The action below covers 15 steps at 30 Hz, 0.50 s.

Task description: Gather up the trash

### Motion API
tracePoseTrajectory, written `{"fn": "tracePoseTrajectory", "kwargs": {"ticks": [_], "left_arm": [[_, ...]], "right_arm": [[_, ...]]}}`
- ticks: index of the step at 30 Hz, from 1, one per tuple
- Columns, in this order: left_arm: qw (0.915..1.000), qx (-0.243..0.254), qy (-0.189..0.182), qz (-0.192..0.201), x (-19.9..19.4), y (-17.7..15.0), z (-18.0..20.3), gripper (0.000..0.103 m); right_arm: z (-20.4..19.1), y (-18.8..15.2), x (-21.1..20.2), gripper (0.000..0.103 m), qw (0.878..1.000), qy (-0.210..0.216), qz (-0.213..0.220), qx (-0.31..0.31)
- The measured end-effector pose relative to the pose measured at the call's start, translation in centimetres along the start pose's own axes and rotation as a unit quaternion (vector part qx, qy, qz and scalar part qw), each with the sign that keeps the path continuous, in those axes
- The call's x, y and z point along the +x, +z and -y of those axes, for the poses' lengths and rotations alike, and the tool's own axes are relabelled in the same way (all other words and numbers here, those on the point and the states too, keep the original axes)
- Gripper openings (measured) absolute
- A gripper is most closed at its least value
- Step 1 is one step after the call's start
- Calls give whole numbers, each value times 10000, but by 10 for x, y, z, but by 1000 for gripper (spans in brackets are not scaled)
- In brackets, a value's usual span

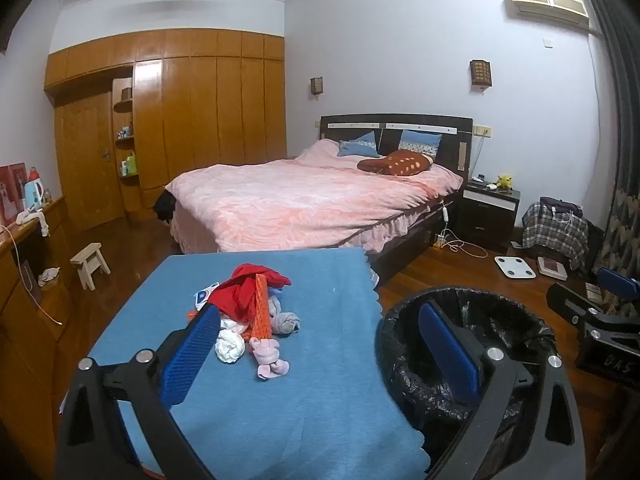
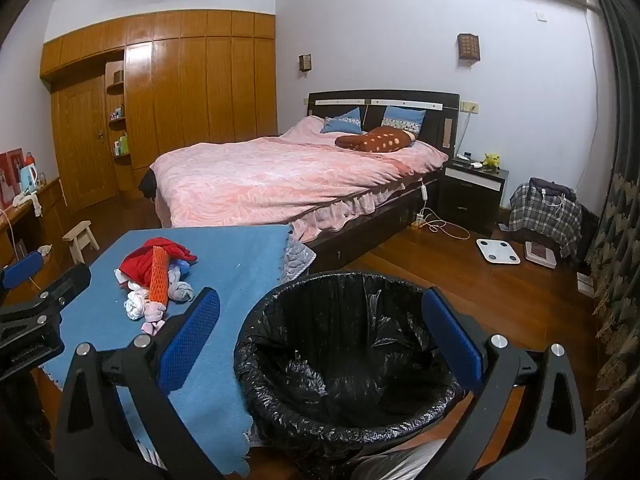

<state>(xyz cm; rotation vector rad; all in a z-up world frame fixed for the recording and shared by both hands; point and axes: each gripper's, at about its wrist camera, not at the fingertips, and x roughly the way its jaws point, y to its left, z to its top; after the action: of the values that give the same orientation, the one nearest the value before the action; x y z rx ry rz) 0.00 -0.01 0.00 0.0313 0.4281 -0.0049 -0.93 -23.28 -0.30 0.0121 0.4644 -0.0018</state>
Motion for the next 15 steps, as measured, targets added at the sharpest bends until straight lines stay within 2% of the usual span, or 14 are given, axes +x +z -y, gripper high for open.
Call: {"fn": "tracePoseTrajectory", "kwargs": {"ticks": [15], "left_arm": [[10000, 16, 9, 24, -1, 0, -2, 97]], "right_arm": [[-1, -1, 1, 98, 10000, -3, -19, -9]]}}
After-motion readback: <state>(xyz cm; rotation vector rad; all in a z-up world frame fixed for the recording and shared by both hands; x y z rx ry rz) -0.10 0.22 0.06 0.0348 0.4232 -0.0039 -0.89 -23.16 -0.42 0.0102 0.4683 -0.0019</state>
